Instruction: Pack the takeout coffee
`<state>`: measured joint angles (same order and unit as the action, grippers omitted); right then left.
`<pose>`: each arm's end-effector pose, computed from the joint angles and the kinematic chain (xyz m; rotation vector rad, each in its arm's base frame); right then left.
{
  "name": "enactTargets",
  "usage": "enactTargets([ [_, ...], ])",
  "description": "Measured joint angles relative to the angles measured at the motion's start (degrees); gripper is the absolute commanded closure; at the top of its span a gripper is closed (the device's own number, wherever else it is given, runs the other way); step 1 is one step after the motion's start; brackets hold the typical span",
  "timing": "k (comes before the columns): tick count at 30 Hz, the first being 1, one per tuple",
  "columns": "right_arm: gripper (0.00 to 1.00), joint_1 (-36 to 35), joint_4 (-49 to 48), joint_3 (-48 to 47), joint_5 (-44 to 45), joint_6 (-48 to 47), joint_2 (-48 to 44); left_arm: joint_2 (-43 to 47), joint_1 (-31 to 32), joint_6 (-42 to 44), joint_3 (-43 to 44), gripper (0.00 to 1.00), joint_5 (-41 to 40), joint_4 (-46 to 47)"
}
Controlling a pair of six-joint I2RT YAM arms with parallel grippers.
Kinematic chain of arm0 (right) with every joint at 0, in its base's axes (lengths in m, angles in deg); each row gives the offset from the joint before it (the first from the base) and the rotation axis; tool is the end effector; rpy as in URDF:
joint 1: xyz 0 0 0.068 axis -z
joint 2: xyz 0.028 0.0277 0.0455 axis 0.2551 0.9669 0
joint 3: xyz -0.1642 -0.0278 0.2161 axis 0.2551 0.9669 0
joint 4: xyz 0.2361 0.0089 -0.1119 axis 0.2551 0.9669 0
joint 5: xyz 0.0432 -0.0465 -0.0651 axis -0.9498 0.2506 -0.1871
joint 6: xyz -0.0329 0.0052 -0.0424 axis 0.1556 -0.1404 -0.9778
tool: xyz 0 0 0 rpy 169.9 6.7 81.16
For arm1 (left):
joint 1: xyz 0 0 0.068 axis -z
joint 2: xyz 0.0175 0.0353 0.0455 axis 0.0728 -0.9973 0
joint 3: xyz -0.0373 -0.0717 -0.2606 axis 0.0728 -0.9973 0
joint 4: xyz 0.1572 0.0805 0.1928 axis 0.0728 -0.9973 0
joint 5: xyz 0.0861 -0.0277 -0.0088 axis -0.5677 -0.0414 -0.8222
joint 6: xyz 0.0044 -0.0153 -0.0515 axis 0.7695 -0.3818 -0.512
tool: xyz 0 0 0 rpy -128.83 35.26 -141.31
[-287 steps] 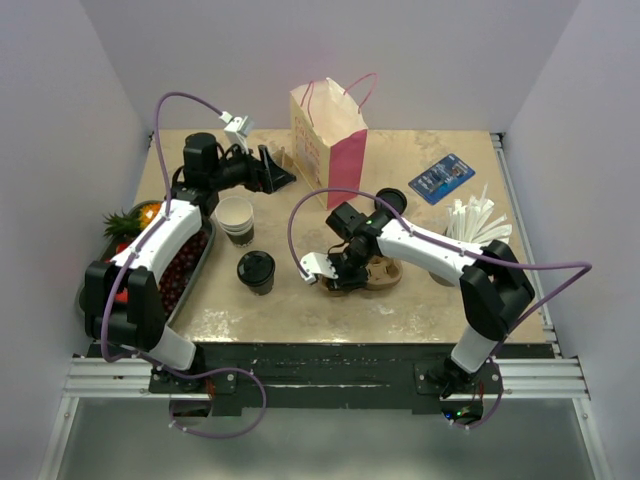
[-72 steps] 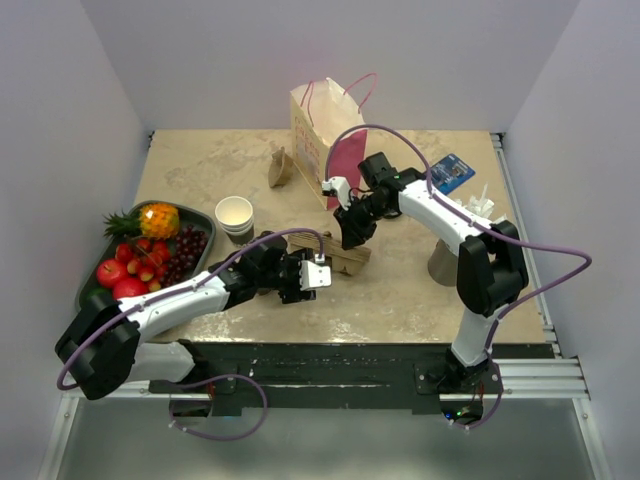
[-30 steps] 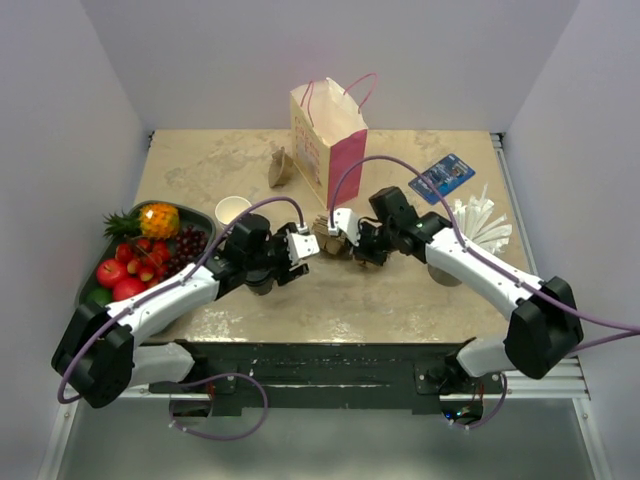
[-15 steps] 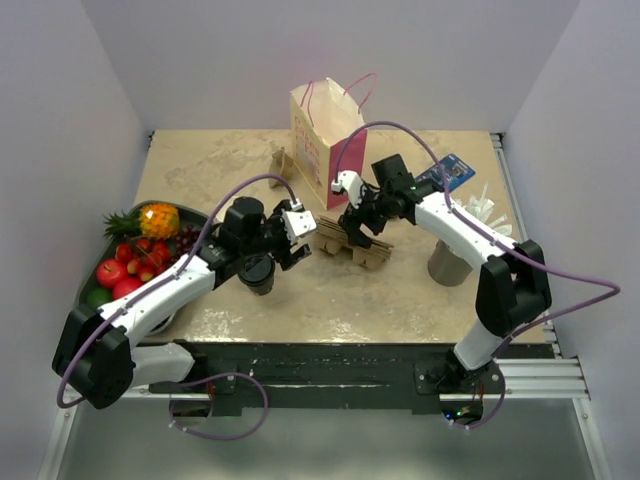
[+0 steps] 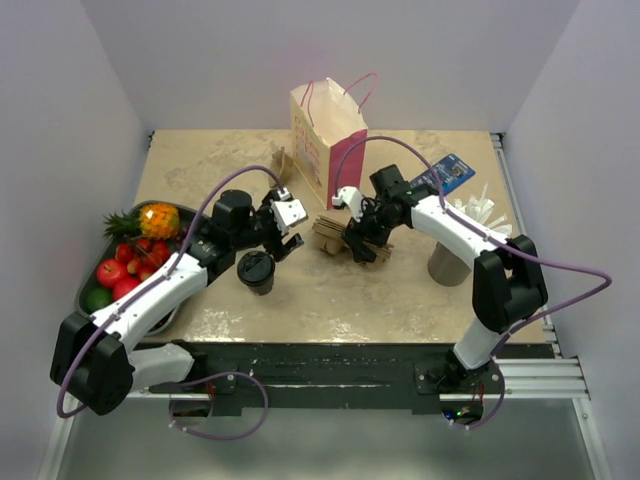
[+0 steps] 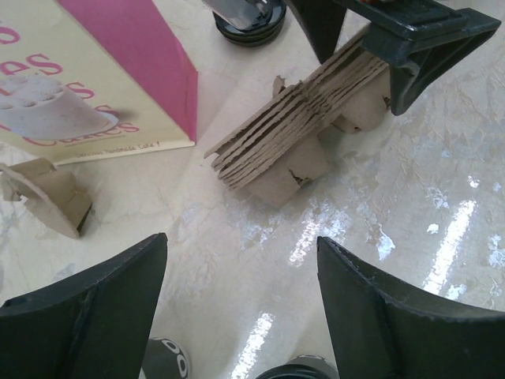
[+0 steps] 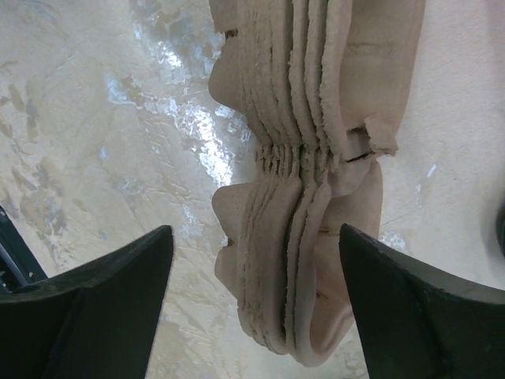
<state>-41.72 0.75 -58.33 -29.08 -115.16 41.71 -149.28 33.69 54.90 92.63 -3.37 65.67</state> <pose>0.3028 0.1700 0.2379 -1.4028 2.2099 0.5164 0.2284 -0.1449 0.2831 1.1212 1.6703 -0.4581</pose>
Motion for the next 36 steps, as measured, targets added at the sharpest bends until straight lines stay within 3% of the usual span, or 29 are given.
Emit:
enactTargets([
  [4, 0.31, 0.00, -0.02, 0.94, 0.24, -0.96, 0.68, 1.20, -1.38, 0.26, 0.68, 0.19, -0.17, -0.59],
  [5, 0.39, -0.02, -0.02, 1.22, 0.52, -1.22, 0.68, 1.70, -1.79, 0.57, 0.83, 0.19, -0.24, -0.61],
  [10, 0.61, -1.62, -2.23, 4.22, 5.55, -2.62, -0.83, 4.22, -3.48, 1.70, 1.27, 0.18, -0.68, -0.90],
  [14, 0.64, -7.61, -6.19, 10.82, 13.64, -3.85, -6.03, 6.78, -4.48, 2.95, 1.29, 0.18, -1.16, -2.03],
  [16, 0.52, -11.76, -8.72, 14.78, 18.62, -4.07, -8.81, 8.15, -4.90, 3.48, 1.29, 0.18, -1.40, -2.64],
  [17, 0.07, -13.70, -9.86, 16.63, 20.79, -4.24, -9.90, 8.92, -5.09, 3.67, 1.29, 0.18, -1.51, -2.93],
  [18, 0.01, -15.39, -10.86, 18.32, 22.82, -4.42, -10.67, 9.70, -5.25, 3.74, 1.29, 0.18, -1.66, -3.28],
  [24, 0.01, -17.84, -9.64, 20.55, 28.52, -4.81, -10.40, 14.40, -5.88, 3.76, 1.27, 0.17, -1.75, -3.89],
  [29, 0.01, -17.57, -1.97, 13.31, 24.72, -3.23, -11.10, 16.31, -7.04, 3.43, 1.09, 0.17, -1.66, -3.87],
  [32, 0.01, -17.05, 0.57, 8.90, 20.26, -1.84, -16.28, 16.39, -7.17, 2.73, 0.96, 0.15, -1.11, -3.78],
  [36, 0.20, -15.17, 1.49, 1.66, 13.27, 0.74, -21.16, 15.06, -7.91, 1.03, 0.98, 0.13, -0.17, -2.60],
])
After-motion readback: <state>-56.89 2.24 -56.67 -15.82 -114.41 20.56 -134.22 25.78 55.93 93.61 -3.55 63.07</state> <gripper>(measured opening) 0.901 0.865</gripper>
